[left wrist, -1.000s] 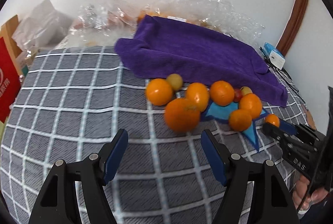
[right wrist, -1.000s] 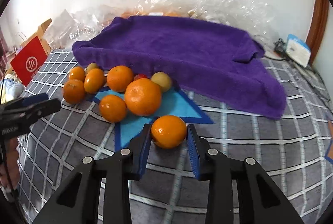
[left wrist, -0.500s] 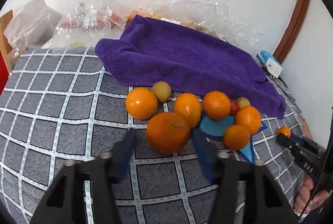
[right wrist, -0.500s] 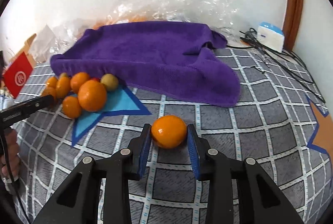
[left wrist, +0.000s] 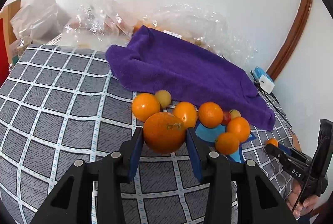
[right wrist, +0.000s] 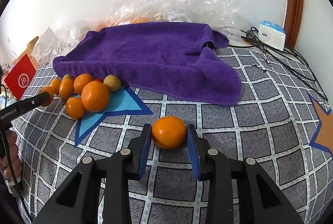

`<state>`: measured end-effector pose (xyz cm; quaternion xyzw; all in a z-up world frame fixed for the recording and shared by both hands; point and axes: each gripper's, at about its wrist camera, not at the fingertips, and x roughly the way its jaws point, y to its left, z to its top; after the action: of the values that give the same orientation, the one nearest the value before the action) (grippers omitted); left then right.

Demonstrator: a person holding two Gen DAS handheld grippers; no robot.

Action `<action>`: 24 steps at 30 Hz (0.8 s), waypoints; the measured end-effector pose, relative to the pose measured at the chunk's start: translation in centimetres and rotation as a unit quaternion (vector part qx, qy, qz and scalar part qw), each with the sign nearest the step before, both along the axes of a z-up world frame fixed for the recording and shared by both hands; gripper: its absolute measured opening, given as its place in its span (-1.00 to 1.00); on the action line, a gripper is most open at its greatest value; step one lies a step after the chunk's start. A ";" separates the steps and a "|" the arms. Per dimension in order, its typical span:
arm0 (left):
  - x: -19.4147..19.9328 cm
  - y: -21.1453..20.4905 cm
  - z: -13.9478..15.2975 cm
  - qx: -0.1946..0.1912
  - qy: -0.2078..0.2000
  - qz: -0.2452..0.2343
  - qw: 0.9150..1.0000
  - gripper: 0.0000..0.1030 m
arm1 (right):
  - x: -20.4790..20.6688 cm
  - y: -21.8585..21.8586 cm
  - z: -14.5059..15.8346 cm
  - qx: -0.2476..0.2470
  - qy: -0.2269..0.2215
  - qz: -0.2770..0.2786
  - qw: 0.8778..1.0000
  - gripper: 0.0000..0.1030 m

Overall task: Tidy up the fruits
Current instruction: 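Grasp a small orange with the right tool while the left tool grasps a large orange, then carry both held oranges up and over onto the purple towel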

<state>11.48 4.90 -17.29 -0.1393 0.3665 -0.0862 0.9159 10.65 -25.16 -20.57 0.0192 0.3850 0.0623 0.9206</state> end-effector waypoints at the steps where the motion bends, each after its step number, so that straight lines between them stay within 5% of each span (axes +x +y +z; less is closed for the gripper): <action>1: -0.1 0.0 0.0 0.000 -0.002 0.001 1.000 -0.24 | 0.0 0.0 0.0 -0.001 0.000 0.000 1.000 -0.34; 14: -1.8 0.3 1.9 0.003 -0.069 0.013 0.998 -0.24 | -0.7 0.1 0.2 0.010 -0.010 0.006 1.000 -0.34; 24: -2.3 1.8 2.3 -0.066 -0.071 0.008 0.995 -0.24 | -0.9 -0.8 0.4 0.033 -0.013 0.008 0.999 -0.34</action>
<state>9.15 6.70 -15.02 -0.1964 0.2928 -0.1124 0.9290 9.76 -25.95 -20.17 0.0453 0.3713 0.0824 0.9237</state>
